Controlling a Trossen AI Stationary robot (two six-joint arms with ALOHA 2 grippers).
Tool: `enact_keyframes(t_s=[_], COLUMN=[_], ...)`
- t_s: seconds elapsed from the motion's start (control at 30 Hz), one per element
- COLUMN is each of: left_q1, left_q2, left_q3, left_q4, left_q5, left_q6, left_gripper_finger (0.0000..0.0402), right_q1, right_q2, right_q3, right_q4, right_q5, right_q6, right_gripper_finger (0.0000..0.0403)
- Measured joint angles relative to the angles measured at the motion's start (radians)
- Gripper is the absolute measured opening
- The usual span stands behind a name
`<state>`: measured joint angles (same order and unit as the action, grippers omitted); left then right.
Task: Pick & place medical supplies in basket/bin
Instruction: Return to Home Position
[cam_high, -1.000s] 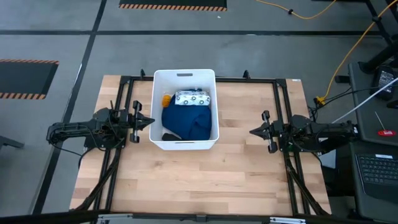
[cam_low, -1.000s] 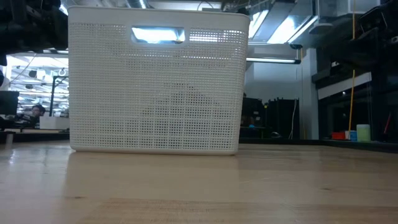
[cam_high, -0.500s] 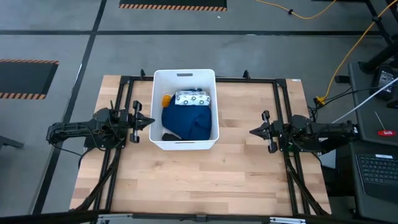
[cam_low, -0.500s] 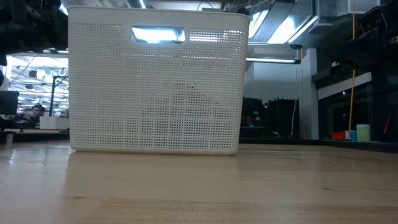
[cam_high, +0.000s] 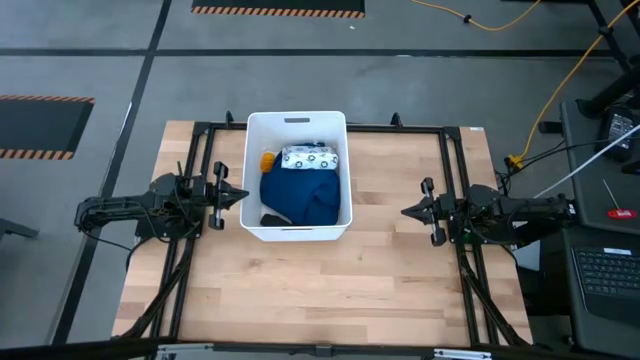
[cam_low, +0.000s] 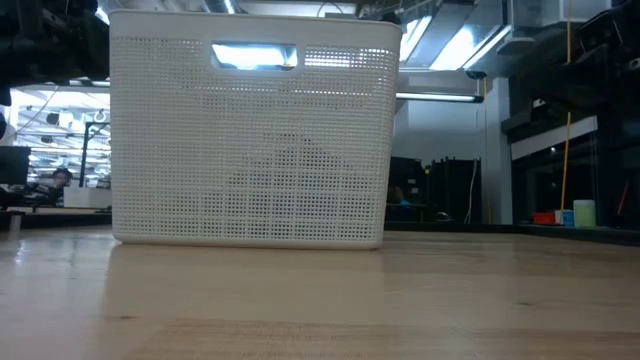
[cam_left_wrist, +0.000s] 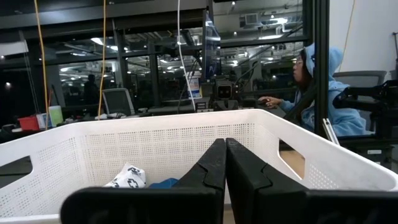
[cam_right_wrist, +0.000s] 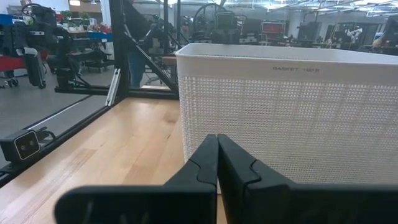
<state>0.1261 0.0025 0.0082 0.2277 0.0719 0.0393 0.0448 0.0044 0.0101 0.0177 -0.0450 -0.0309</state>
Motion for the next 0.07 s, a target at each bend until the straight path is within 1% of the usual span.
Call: enact_keyframes(t_s=[0.07], left_q1=[0.0], left_q2=[0.0], left_q3=[0.0], left_q4=[0.0], left_q5=[0.0], left_q6=[0.0], left_gripper_finger=[0.0004], right_q1=[0.0], right_q2=[0.0], right_q3=[0.0], right_q4=[0.0], right_q5=[0.0], right_q6=[-0.001], right_gripper_finger=[0.0005])
